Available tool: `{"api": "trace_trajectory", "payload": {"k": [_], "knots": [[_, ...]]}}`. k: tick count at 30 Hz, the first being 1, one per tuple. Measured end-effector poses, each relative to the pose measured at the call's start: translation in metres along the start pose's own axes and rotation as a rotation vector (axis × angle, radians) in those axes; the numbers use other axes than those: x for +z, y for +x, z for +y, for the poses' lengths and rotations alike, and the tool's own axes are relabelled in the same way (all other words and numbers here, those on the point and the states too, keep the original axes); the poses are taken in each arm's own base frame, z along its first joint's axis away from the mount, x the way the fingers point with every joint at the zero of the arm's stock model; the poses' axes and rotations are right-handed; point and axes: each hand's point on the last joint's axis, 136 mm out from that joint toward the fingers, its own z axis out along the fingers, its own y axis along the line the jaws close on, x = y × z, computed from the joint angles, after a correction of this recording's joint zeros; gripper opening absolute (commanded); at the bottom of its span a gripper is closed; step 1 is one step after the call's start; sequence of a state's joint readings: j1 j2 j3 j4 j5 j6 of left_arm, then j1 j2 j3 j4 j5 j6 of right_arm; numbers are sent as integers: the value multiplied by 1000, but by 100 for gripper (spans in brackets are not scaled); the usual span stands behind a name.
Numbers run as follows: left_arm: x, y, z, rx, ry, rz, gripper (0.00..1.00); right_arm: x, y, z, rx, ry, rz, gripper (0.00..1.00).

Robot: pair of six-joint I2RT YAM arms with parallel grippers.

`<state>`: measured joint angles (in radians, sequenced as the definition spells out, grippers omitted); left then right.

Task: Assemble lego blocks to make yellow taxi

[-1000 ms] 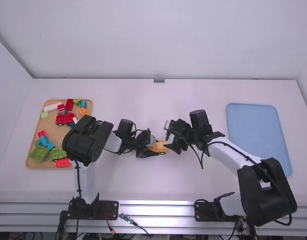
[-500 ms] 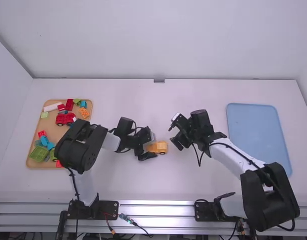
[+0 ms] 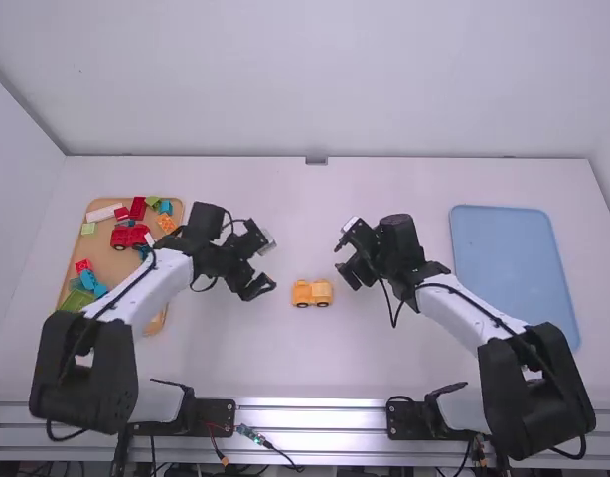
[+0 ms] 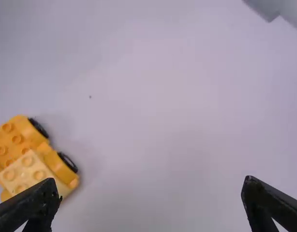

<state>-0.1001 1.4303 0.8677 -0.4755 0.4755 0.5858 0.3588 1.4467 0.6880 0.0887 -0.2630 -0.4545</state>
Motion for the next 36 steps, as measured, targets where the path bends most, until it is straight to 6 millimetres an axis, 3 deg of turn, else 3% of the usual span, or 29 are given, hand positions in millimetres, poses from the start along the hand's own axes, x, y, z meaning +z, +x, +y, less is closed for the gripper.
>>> {"api": "trace_trajectory", "payload": {"k": [4, 9, 13, 14, 15, 20, 24, 30, 34, 36], "knots": [[-37, 25, 40, -245, -199, 52, 99, 0, -11, -5, 15, 22, -45, 99], [-78, 84, 83, -571, -421, 126, 99, -1, -16, -8, 40, 28, -62, 99], [-98, 122, 110, -762, -548, 119, 99, -2, -18, -8, 48, 19, -42, 99], [-99, 126, 112, -778, -556, 119, 99, -2, -18, -8, 49, 19, -41, 99], [-104, 145, 117, -869, -595, 117, 99, -4, -20, -9, 49, 16, -35, 99], [-108, 191, 125, -1064, -645, 136, 99, -7, -30, -12, 50, 17, -37, 99], [-107, 209, 127, -1146, -656, 143, 99, -8, -34, -14, 47, 21, -45, 99], [-107, 210, 136, -1263, -685, 77, 99, -8, -32, -13, 44, 17, -35, 99], [-108, 208, 140, -1448, -712, -5, 99, -8, -31, -13, 33, 15, -30, 99], [-106, 210, 135, -1621, -712, -47, 99, -8, -31, -13, 29, 15, -30, 99]]}}
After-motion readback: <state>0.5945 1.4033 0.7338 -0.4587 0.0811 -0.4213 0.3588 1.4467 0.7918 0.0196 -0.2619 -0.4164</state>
